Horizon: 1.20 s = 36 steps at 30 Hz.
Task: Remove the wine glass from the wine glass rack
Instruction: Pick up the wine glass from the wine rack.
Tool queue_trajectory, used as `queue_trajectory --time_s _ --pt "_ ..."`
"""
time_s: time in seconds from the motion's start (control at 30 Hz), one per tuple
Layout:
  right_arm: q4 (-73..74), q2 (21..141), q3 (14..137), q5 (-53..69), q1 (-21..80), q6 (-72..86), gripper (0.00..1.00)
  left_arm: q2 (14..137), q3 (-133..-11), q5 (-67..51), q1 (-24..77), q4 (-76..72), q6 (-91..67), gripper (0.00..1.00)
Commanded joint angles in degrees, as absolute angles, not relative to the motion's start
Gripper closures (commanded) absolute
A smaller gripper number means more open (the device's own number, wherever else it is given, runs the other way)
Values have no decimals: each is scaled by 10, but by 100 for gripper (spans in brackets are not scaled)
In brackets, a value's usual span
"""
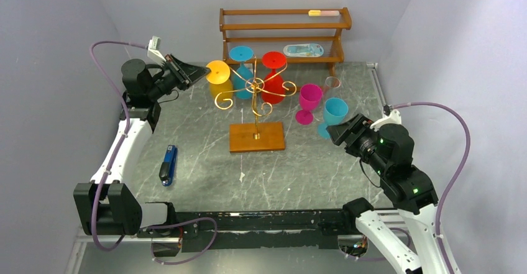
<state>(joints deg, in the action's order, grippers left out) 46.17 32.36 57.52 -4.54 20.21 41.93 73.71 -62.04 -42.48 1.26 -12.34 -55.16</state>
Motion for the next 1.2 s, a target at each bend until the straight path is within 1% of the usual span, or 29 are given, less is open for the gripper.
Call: queue_trajectory --time_s 0.0,0.23,0.43,0.53,0.7,0.9,1.17 --pt "480 324 586 -57 200 412 30 730 -605 -425 8 -121 -566 95" --pt "479 311 577 -59 200 424 30 720 -593 -417 9 -154 -648 95" --pt "492 307 583 -71 201 426 30 698 -639 -370 9 -70 -665 95" --pt "490 304 583 -75 200 426 30 700 -650 -366 9 -59 -697 95" --pt "497 302 582 -79 200 427 30 703 -630 -360 9 -99 -766 95" --pt "503 300 583 -92 200 432 30 698 -634 -321 9 -84 -784 95" --pt "508 299 585 -99 200 432 30 710 -643 -301 23 -63 -770 95"
